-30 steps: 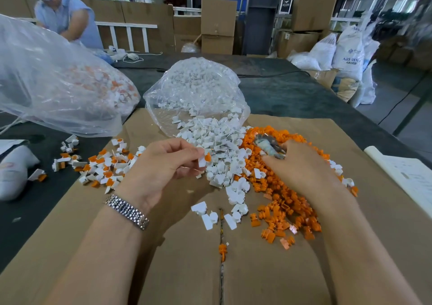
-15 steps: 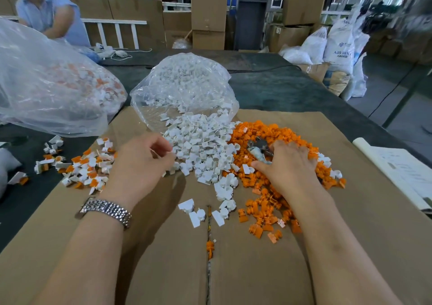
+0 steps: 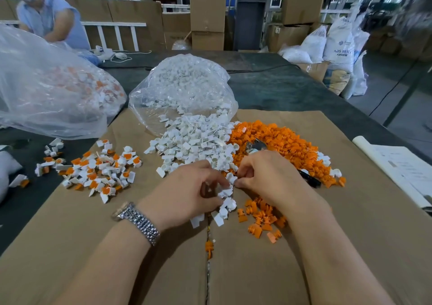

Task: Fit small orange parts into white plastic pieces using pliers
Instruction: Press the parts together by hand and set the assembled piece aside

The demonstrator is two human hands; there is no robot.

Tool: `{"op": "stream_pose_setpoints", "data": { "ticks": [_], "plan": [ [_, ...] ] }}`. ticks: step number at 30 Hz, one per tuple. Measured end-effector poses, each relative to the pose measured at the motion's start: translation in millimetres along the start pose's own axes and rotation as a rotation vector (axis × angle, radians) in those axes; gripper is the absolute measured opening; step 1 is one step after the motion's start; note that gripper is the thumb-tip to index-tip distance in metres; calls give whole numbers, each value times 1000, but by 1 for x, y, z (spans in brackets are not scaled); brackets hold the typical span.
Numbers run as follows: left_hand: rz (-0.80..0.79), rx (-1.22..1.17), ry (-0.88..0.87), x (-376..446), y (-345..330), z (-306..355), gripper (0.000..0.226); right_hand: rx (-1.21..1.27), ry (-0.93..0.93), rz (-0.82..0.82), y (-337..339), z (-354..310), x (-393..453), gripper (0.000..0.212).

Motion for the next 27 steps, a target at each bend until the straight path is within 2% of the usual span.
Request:
{"op": "stream_pose_setpoints", "data": {
  "ticks": [6, 8, 13, 15, 17, 19, 22, 25, 27],
  "plan": [
    [49, -8, 28, 2, -2, 1, 17, -45, 15, 42, 0, -2, -2, 6],
    [71, -103, 89, 2, 0, -2, 15, 20, 7, 82, 2, -2, -1, 6],
    [111, -518, 282, 2, 6, -6, 23, 229, -22, 135, 7, -5, 1, 20],
    [113, -584, 293, 2, 8, -5, 19, 347, -35, 177, 10, -4, 1, 19],
    [112, -720, 325, 1, 10, -8, 15, 566, -62, 193, 11, -2, 0, 14],
    [104, -954, 370, 0, 12, -11, 11, 828, -83, 163, 12, 0, -1, 8],
    [146, -1342, 408, 1, 14, -11, 14, 996, -53, 150, 14, 0, -1, 7],
    [225, -1402, 412, 4, 15, -11, 14, 1177, -16, 127, 15, -2, -2, 12],
    [247, -1470, 415, 5, 15, -12, 15, 1214, 15, 94, 15, -5, -3, 13]
  ]
}}
Point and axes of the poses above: each hand's wrist, its own x-axis towards the middle knuckle, its own y-axis out of the back of the hand, z = x × y, the point moved 3 cm from there along x, towards the middle knuckle, and after that the axes turned 1 degree about z, right-handed, at the moved point
